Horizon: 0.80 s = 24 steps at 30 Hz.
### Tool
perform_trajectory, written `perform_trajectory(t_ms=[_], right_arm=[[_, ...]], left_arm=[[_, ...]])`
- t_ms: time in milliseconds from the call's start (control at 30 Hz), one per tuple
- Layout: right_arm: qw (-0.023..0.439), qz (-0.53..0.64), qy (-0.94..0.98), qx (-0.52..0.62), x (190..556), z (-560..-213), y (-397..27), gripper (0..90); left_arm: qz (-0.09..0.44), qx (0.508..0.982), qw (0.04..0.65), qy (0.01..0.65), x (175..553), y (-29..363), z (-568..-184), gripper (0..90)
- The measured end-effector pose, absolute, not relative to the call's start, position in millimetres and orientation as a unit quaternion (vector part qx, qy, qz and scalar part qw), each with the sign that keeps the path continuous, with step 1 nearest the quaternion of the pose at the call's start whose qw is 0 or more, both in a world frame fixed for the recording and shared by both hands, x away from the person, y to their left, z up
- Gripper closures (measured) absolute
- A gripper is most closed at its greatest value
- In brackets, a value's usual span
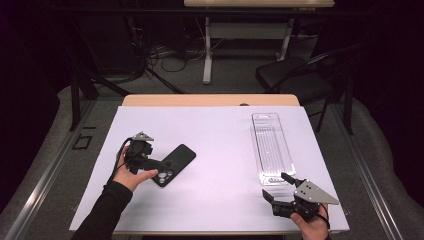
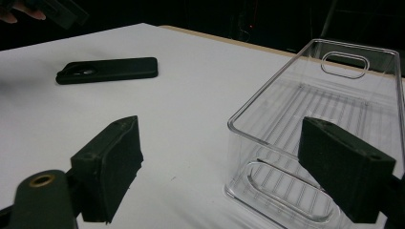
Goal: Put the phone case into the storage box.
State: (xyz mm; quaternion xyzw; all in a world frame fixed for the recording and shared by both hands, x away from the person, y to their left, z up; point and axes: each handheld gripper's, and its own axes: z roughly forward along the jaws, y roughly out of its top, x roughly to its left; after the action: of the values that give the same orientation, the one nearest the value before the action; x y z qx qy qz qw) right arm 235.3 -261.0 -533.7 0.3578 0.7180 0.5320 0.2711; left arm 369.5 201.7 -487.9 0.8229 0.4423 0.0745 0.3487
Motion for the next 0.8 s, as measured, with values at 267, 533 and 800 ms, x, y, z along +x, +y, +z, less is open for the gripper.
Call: perform_trajectory(t_ms=[267,533,800], right_arm=[[0.27,0.531,0.719,0.359,235.2,-533.9,-260.9,14.0],[0.268,0.533,0.718,0.36,235.9,-534.6,-260.7,14.1],[0.267,0.533,0.717,0.36,236.4,-535.1,-260.7,14.1]], left_arm=[[0.086,0.822,0.334,0.454,375.8,199.0,-482.4,0.5],[0.053,0.819,0.312,0.478,387.6,197.4,-485.1,0.2],[0.045,0.838,0.284,0.465,395.2,188.2,-487.0,0.3]])
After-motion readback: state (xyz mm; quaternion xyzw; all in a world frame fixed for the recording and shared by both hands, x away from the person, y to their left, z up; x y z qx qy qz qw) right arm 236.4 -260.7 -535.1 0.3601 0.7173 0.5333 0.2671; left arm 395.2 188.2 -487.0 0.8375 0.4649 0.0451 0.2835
